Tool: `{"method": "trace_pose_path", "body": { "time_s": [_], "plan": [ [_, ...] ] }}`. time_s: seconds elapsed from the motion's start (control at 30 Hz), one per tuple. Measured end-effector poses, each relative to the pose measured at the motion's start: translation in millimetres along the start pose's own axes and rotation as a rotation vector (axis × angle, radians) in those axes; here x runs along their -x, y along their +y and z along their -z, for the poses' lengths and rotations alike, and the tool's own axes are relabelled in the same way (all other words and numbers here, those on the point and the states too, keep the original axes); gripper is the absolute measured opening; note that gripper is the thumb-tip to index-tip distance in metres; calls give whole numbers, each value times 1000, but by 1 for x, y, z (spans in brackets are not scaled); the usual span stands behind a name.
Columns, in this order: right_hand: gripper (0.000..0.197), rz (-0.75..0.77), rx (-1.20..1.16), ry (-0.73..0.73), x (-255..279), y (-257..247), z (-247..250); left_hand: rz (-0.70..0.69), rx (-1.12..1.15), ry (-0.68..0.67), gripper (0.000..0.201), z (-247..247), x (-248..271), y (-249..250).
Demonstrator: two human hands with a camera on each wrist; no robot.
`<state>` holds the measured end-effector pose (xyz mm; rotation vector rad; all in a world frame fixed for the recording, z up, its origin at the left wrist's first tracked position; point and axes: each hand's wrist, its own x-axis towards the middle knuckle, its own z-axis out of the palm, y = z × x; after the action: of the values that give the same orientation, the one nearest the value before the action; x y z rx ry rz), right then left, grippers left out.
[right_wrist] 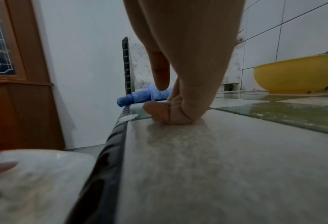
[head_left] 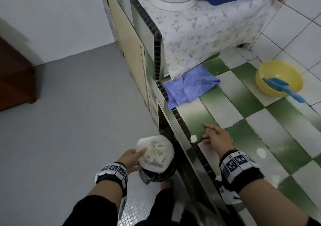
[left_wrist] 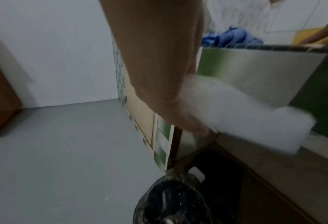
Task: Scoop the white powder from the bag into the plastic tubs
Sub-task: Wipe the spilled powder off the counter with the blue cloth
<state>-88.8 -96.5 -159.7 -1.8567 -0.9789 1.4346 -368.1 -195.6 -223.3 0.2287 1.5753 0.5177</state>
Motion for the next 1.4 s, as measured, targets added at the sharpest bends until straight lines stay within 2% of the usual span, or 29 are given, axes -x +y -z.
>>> {"method": "trace_pose_path", "body": {
  "time_s": [0.07, 0.13, 0.23, 0.37, 0.43, 0.5, 0.57, 0.63, 0.7, 0.77, 0.83, 0.9, 0.93, 1.0, 1.07, 1.1, 1.17, 1.27, 1.33, 1.4],
  "plan": [
    [28, 5, 1, 15, 0, 0, 0, 104, -100, 25, 34, 6, -9, -5],
    [27, 1, -6, 27, -1, 0, -1, 134, -115, 22, 38, 10, -15, -8],
    [26, -8, -3, 39, -3, -1, -2, 126, -58, 10, 38, 11, -20, -8],
    [26, -31, -18, 41, -3, 0, -2, 73, -47, 12, 54, 4, -30, 4],
    [27, -32, -9, 44, -3, 0, -3, 47, -44, 3, 48, -4, -29, 16],
    [27, -36, 2, 47, -3, 0, -4, 2, -41, 11, 31, -14, -26, 31],
    [28, -44, -13, 54, -3, -1, -5, -91, -14, 63, 26, -26, -24, 46],
    [28, -48, -30, 52, -2, -1, -6, -257, -50, 211, 40, -38, -25, 63],
    [28, -51, -38, 48, 1, -2, -6, -475, -60, 315, 47, -54, -19, 89],
    [27, -51, -42, 43, 3, -3, -6, -692, -93, 321, 59, -74, -11, 122],
    [27, -55, -56, 44, 5, -2, -6, -922, -300, 341, 75, -91, -8, 152],
    [25, -61, -76, 48, 8, -1, -6, -1093, -617, 349, 83, -107, -13, 173],
    [24, -61, -77, 51, 9, 1, -5, -1117, -753, 323, 87, -114, -19, 179],
    [23, -56, -75, 52, 12, 6, -2, -1054, -974, 290, 87, -127, -29, 185],
    [23, -54, -79, 59, 16, 9, 1, -964, -1174, 329, 71, -135, -37, 184],
    [22, -53, -84, 60, 18, 10, 3, -967, -1175, 350, 60, -136, -40, 183],
    [19, -45, -103, 70, 22, 9, 10, -1005, -1039, 359, 46, -138, -38, 179],
    [20, -22, -126, 109, 22, 5, 16, -1061, -927, 351, 38, -148, -18, 166],
    [29, -17, -149, 144, 16, 2, 18, -1119, -873, 310, 34, -158, 1, 152],
    [39, -10, -240, 135, 11, -7, 20, -1147, -822, 205, 31, -169, 20, 138]
  ]
}}
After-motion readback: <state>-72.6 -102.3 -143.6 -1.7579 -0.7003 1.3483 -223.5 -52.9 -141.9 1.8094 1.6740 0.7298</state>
